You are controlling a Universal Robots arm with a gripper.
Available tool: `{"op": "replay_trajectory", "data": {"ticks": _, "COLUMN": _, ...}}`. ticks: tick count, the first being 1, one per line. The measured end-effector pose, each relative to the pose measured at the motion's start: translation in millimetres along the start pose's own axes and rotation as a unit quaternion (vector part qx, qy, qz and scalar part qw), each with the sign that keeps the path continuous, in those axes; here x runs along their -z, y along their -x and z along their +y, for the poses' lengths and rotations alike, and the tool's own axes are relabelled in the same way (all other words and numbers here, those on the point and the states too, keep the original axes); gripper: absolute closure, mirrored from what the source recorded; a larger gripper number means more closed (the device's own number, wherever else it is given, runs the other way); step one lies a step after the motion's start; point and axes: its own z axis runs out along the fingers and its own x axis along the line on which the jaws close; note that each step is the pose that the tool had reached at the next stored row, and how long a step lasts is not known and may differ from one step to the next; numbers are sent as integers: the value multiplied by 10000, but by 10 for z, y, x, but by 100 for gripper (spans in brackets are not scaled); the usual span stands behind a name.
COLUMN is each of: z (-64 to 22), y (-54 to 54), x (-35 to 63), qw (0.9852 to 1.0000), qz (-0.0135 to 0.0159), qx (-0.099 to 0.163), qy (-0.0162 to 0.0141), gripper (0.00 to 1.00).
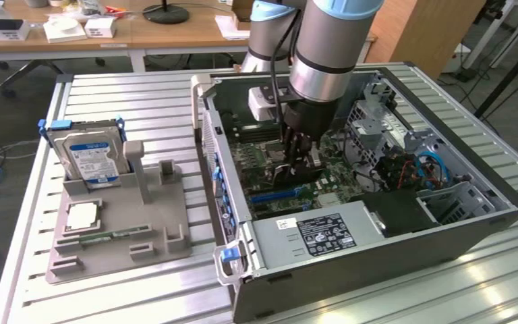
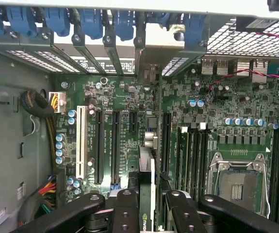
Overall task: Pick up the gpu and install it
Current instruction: 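Pick up the gpu and move the gpu toward the slot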
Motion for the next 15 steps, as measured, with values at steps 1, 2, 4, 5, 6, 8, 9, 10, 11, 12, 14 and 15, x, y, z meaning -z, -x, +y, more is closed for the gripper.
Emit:
{"op": "replay_trajectory", "data": {"ticks": 1, "z": 0, "y": 0, "x": 0, "qw": 10000, "qz": 0, "qx": 0, "qy": 0, "gripper": 74}}
{"op": "replay_trajectory", "data": {"ticks": 2, "z": 1, "y": -1, "x": -2, "qw": 10000, "qz": 1, "qx": 1, "qy": 0, "gripper": 74}}
{"op": "replay_trajectory", "data": {"ticks": 4, "z": 2, "y": -1, "x": -17, "qw": 10000, "qz": 0, "qx": 1, "qy": 0, "gripper": 74}}
{"op": "replay_trajectory", "data": {"ticks": 5, "z": 3, "y": -1, "x": -20, "qw": 10000, "qz": 1, "qx": 0, "qy": 0, "gripper": 74}}
{"op": "replay_trajectory", "data": {"ticks": 6, "z": 4, "y": -1, "x": -21, "qw": 10000, "qz": 1, "qx": 0, "qy": 0, "gripper": 74}}
{"op": "replay_trajectory", "data": {"ticks": 8, "z": 4, "y": -1, "x": -22, "qw": 10000, "qz": 1, "qx": 0, "qy": 0, "gripper": 74}}
{"op": "replay_trajectory", "data": {"ticks": 9, "z": 10, "y": 0, "x": -25, "qw": 10000, "qz": 0, "qx": -1, "qy": 0, "gripper": 74}}
{"op": "replay_trajectory", "data": {"ticks": 10, "z": 16, "y": 0, "x": -26, "qw": 10000, "qz": -1, "qx": -1, "qy": -1, "gripper": 74}}
{"op": "replay_trajectory", "data": {"ticks": 11, "z": 21, "y": 0, "x": -26, "qw": 10000, "qz": 0, "qx": 0, "qy": -1, "gripper": 74}}
{"op": "replay_trajectory", "data": {"ticks": 12, "z": 22, "y": 0, "x": -26, "qw": 10000, "qz": 0, "qx": 0, "qy": -1, "gripper": 74}}
{"op": "replay_trajectory", "data": {"ticks": 14, "z": 23, "y": -1, "x": -29, "qw": 10000, "qz": 0, "qx": 1, "qy": 0, "gripper": 74}}
{"op": "replay_trajectory", "data": {"ticks": 15, "z": 24, "y": -1, "x": -36, "qw": 10000, "qz": 0, "qx": 1, "qy": 0, "gripper": 74}}
